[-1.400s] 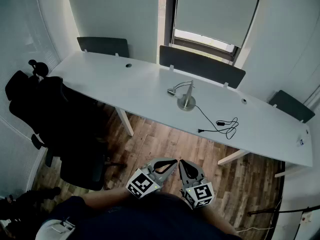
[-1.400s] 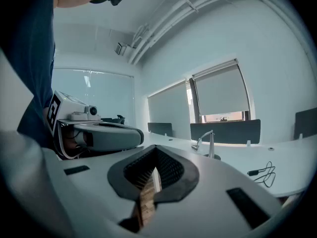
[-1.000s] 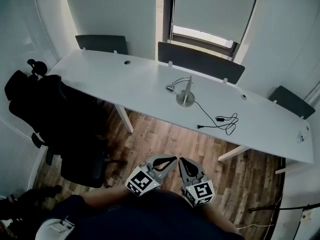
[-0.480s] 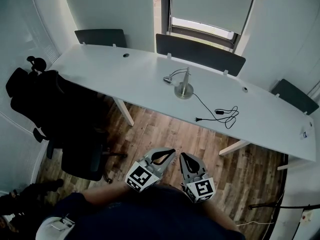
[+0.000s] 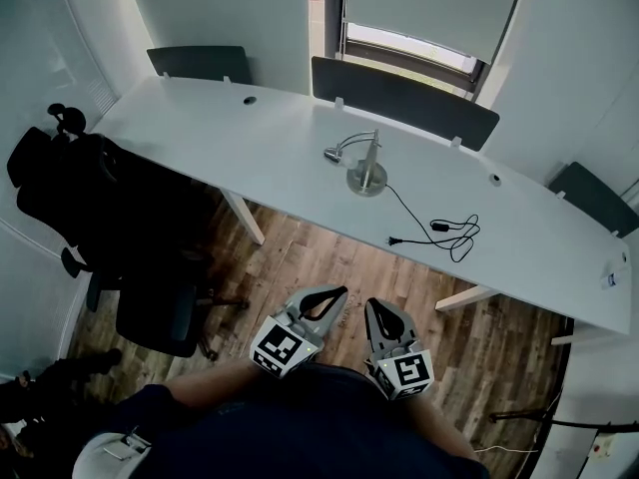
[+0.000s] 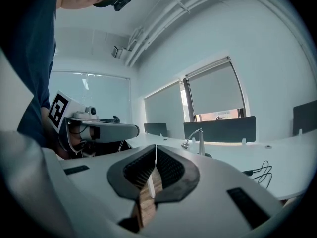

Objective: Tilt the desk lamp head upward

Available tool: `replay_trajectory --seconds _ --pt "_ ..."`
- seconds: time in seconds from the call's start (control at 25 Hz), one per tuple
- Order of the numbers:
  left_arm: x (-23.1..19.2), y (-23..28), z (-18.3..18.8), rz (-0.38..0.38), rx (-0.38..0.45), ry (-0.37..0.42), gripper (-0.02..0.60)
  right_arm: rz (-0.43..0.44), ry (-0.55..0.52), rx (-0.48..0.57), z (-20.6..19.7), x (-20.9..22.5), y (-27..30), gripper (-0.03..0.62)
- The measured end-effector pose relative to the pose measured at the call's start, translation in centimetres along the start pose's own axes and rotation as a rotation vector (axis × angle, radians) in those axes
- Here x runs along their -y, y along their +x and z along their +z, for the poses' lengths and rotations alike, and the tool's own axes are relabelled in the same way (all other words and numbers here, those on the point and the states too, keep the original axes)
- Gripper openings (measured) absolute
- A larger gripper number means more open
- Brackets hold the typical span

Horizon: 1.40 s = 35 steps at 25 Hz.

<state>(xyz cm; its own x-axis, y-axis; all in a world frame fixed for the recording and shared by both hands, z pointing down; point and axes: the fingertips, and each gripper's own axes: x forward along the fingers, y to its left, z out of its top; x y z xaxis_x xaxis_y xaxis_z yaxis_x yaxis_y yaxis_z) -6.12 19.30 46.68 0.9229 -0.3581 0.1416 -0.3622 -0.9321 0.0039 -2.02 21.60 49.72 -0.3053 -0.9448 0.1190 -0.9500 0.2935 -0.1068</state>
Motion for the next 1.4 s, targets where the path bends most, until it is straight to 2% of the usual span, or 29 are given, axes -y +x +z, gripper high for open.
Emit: replay_trajectory --seconds 0.16,0.4,0.52,0.76,0.92,1.16,1.32,1.4 --pt "-3.9 3.2 0.3 -0.013 0.021 0.008 0.006 -0.027 -0.018 -0.013 0.4 2.9 3.7 0.012" --pt "-12.2 9.0 1.6 -0.051 0.054 0.016 0.006 -0.085 -0.033 -0.032 2.0 7.8 11.9 0.012" --pt "-16.6 11.3 2.7 -0.071 0.052 0.046 0.006 -0.115 -0.038 -0.045 2.9 9.8 16.1 0.012" --pt "-24.0 15.4 3.4 -0.092 0.05 0.046 0.006 -0.181 -0.036 -0.048 4.6 13.8 22.7 0.012" --pt "-26.2 17.6 3.1 -0.077 0.035 0.037 0.006 -0.185 -0.036 -0.07 4.5 16.2 24.8 0.012" --pt "-27.7 20.9 2.4 -0.018 0.008 0.018 0.006 -0.141 -0.037 -0.11 3.8 19.7 26.6 0.012" --pt "-28.8 22.8 1.8 0.032 -0.057 0.067 0.006 -0.093 -0.072 -0.155 2.7 22.1 27.3 0.014" --pt "-29.6 23.9 1.3 0.071 -0.064 0.065 0.006 -0.074 -0.086 -0.158 2.3 23.4 27.9 0.014"
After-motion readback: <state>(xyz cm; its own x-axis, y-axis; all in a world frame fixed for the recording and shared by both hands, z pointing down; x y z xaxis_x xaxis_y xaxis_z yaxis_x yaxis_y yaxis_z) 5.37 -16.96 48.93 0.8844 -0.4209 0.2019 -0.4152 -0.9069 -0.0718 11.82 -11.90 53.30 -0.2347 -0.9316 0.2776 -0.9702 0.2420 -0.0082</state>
